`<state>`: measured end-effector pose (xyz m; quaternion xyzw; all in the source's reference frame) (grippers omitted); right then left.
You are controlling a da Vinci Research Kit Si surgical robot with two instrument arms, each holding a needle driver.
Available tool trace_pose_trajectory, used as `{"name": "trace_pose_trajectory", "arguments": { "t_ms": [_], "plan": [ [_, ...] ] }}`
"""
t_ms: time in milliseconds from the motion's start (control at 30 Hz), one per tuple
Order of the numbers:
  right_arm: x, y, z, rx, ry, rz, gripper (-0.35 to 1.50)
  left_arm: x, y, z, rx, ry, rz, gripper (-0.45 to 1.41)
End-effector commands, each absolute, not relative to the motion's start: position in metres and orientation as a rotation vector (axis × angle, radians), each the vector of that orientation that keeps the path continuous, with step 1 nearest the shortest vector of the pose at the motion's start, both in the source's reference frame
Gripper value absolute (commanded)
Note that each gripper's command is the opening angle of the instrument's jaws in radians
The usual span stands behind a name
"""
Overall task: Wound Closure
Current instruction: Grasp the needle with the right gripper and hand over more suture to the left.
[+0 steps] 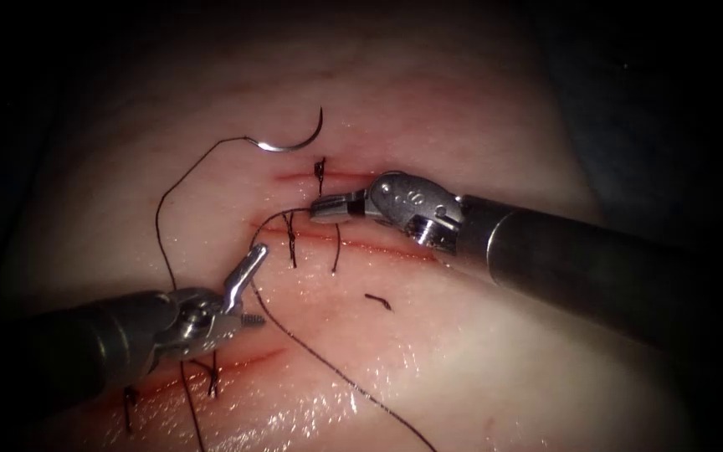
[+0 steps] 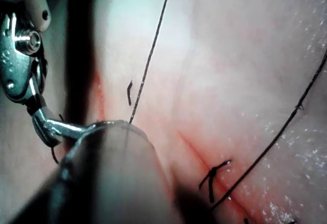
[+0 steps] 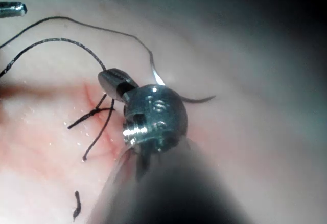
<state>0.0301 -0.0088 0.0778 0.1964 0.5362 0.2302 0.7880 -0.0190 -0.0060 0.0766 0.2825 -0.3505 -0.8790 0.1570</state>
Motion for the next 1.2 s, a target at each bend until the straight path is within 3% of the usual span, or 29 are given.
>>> {"name": "trace_pose_trajectory", "arguments": {
  "t_ms": [33,133,200,233,300,400,533,600,967,1200],
  "plan": [
    [0.0311,-0.0079,0.0785,0.418,1.159,0.495,-0.35,-0.0196,-0.0057,0.0773,0.814,-0.968,-2.495,0.52],
    [0.0311,-0.0074,0.0789,0.418,1.158,0.498,-0.35,-0.0199,-0.0068,0.0778,0.917,-0.839,-2.437,-0.23],
    [0.0310,-0.0073,0.0790,0.418,1.158,0.499,-0.35,-0.0200,-0.0071,0.0780,0.918,-0.837,-2.429,-0.23],
    [0.0309,-0.0072,0.0791,0.417,1.160,0.501,-0.35,-0.0200,-0.0074,0.0783,0.915,-0.841,-2.427,-0.15],
    [0.0308,-0.0068,0.0792,0.418,1.163,0.504,-0.35,-0.0201,-0.0083,0.0794,0.904,-0.845,-2.418,0.34],
    [0.0307,-0.0065,0.0793,0.418,1.165,0.506,-0.35,-0.0206,-0.0094,0.0805,0.902,-0.824,-2.394,0.51],
    [0.0306,-0.0061,0.0796,0.419,1.165,0.507,-0.35,-0.0217,-0.0109,0.0814,0.926,-0.812,-2.356,1.01],
    [0.0306,-0.0060,0.0798,0.418,1.168,0.508,-0.35,-0.0225,-0.0116,0.0817,0.942,-0.821,-2.341,1.14],
    [0.0305,-0.0062,0.0798,0.417,1.169,0.506,-0.35,-0.0262,-0.0128,0.0821,0.961,-0.846,-2.324,1.14],
    [0.0306,-0.0064,0.0799,0.424,1.172,0.505,-0.35,-0.0281,-0.0127,0.0823,0.981,-0.849,-2.314,0.73]
  ]
}}
